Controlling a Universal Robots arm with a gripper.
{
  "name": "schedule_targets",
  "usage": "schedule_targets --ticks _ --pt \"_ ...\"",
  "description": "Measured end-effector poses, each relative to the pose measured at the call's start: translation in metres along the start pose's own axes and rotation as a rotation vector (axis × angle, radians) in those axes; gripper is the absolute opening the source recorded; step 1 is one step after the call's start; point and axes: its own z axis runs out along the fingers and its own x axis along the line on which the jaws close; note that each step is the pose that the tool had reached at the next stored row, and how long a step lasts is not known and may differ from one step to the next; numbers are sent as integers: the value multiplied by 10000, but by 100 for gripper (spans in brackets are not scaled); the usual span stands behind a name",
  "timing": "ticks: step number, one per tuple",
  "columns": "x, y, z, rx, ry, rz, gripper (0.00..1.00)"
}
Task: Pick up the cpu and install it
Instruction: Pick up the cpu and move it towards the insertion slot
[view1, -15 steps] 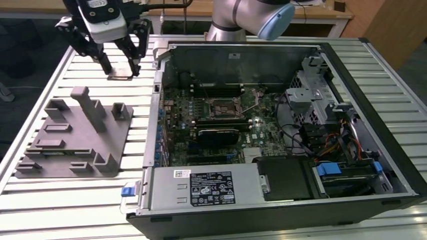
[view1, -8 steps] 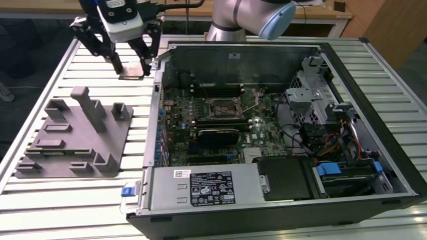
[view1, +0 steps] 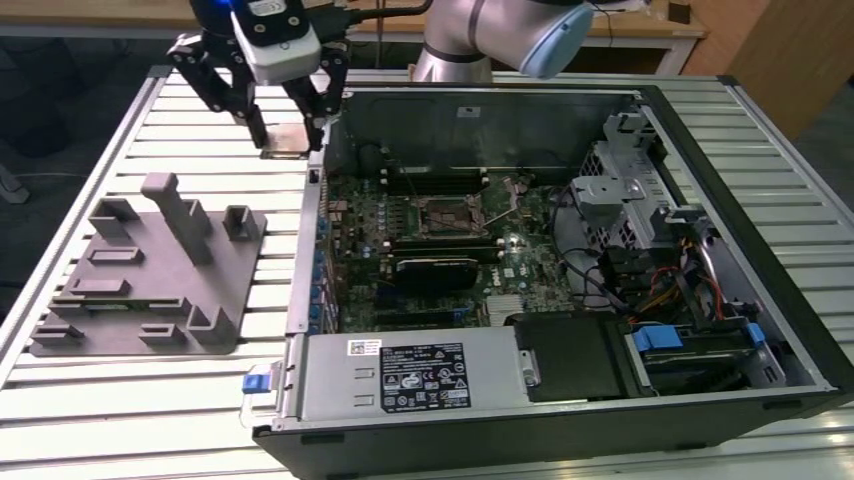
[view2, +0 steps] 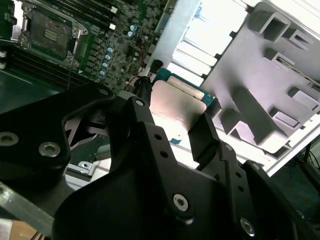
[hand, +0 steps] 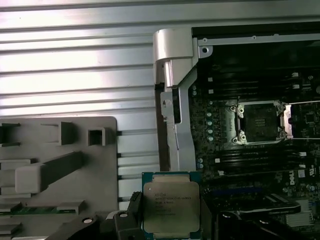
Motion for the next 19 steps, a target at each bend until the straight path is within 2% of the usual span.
schedule_targets --ticks 9,19 --pt "-258 36 43 -1 1 1 55" --pt "-625 106 88 1 3 1 55"
